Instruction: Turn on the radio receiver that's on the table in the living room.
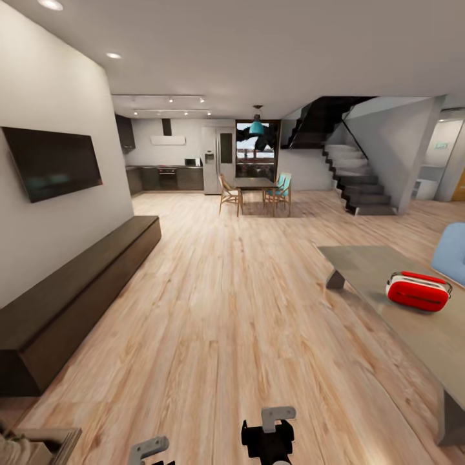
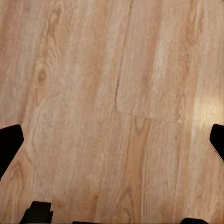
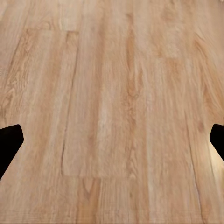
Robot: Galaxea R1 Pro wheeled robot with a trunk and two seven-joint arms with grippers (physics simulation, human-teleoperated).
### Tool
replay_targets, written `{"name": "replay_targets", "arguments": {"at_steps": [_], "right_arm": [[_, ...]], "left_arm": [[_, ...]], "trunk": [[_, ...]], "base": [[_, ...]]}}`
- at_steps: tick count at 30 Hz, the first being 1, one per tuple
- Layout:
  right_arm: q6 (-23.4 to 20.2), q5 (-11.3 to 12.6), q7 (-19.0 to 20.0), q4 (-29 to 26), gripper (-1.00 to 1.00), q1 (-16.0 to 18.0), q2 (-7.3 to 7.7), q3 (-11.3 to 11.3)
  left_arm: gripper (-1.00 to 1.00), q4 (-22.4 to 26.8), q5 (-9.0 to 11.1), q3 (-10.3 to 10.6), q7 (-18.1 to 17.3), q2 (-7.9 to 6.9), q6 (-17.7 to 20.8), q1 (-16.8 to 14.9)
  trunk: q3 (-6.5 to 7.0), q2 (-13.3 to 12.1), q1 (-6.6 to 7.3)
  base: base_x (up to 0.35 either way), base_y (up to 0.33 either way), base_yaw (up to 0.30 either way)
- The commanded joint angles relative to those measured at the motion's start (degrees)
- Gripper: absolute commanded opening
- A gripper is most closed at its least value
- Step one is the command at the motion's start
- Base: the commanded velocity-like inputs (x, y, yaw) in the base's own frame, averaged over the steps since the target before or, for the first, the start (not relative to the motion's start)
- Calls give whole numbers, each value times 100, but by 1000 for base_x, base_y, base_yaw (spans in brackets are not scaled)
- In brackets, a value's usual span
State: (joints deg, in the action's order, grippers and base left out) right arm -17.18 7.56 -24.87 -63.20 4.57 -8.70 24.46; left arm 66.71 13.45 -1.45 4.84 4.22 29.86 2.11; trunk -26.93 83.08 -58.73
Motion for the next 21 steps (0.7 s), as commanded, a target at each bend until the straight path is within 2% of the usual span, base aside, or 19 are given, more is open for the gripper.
{"name": "replay_targets", "arguments": {"at_steps": [1,21], "right_arm": [[2,0,0,0,100,0,0,21],[4,-1,-1,0,100,0,0,41]], "left_arm": [[100,0,0,-2,0,0,1,0],[100,8,0,-6,-1,-8,2,-1]], "trunk": [[0,0,0],[0,0,0]], "base": [[333,0,0],[333,0,0]]}}
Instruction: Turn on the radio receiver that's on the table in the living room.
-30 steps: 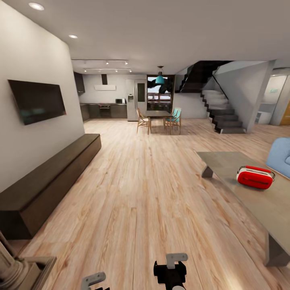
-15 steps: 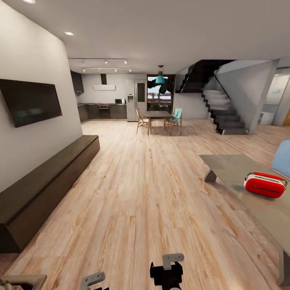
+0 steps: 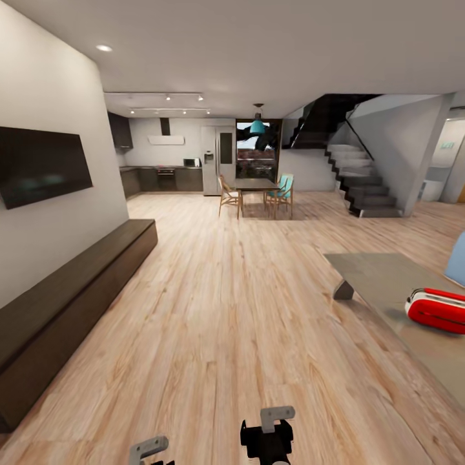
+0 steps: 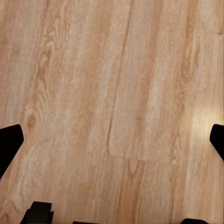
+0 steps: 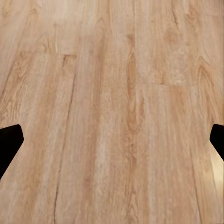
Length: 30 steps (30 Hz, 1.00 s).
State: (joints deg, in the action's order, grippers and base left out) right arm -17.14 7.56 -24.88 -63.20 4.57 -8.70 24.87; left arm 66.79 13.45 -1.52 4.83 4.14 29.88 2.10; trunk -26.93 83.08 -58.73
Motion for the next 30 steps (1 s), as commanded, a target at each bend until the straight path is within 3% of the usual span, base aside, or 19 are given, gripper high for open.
{"name": "replay_targets", "arguments": {"at_steps": [1,30], "right_arm": [[-2,0,0,-1,100,0,0,0],[-2,0,0,0,100,1,0,0]], "left_arm": [[100,0,0,-1,0,0,0,0],[100,0,0,-6,0,-1,0,-3]], "trunk": [[0,0,0],[0,0,0]], "base": [[333,0,0],[333,93,0]]}}
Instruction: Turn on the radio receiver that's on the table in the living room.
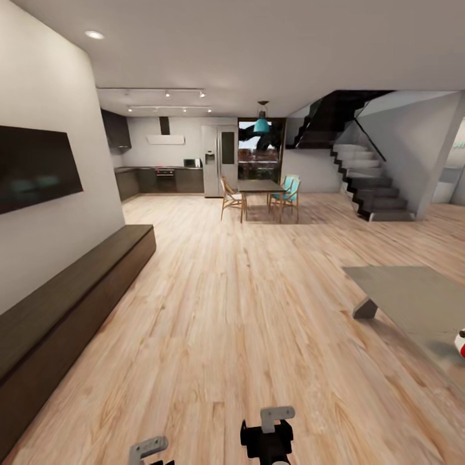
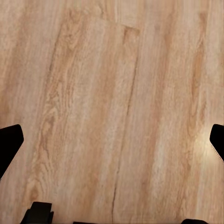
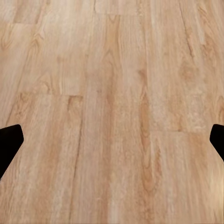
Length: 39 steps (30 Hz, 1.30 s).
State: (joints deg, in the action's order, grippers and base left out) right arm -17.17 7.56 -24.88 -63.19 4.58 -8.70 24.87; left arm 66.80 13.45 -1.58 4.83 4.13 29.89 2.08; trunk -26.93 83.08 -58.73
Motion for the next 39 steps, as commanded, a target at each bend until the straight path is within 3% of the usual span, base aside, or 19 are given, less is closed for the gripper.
{"name": "replay_targets", "arguments": {"at_steps": [1,24,39], "right_arm": [[1,0,0,0,100,0,0,0],[-3,0,-2,0,100,1,0,0],[-3,0,1,0,100,1,0,0]], "left_arm": [[100,0,0,0,0,0,0,-1],[100,-1,0,0,0,2,6,2],[100,-5,0,0,0,0,11,3]], "trunk": [[0,0,0],[0,0,0],[0,0,0]], "base": [[333,13,0],[333,3,0],[328,148,0]]}}
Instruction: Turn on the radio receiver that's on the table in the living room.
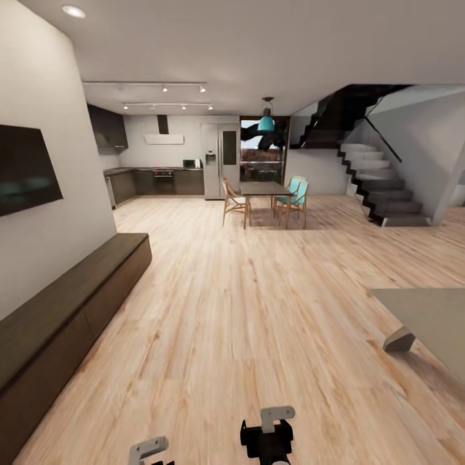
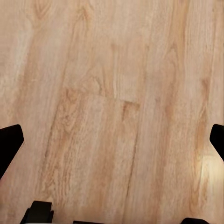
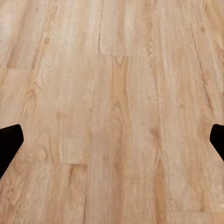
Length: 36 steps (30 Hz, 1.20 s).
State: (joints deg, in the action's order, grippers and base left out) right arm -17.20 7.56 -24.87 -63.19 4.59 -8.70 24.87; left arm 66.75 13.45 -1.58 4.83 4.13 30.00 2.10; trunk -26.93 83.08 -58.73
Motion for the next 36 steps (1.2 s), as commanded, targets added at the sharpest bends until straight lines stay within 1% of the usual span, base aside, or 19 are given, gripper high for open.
{"name": "replay_targets", "arguments": {"at_steps": [1,10,23,26,36], "right_arm": [[1,0,0,0,100,0,0,0],[-1,0,-1,0,100,-1,0,0],[-2,0,-1,0,100,2,0,6],[-3,0,0,0,100,0,0,8],[-3,0,-1,0,100,4,0,6]], "left_arm": [[100,-1,0,0,0,0,1,0],[100,-4,0,0,0,1,0,-1],[100,-4,0,0,0,14,6,-2],[100,-4,0,0,0,17,6,0],[100,-4,0,0,5,18,6,1]], "trunk": [[0,0,0],[0,0,0],[0,0,0],[0,0,0],[0,0,0]], "base": [[326,148,0],[317,108,0],[40,5,-9],[1,0,-193],[0,0,-291]]}}
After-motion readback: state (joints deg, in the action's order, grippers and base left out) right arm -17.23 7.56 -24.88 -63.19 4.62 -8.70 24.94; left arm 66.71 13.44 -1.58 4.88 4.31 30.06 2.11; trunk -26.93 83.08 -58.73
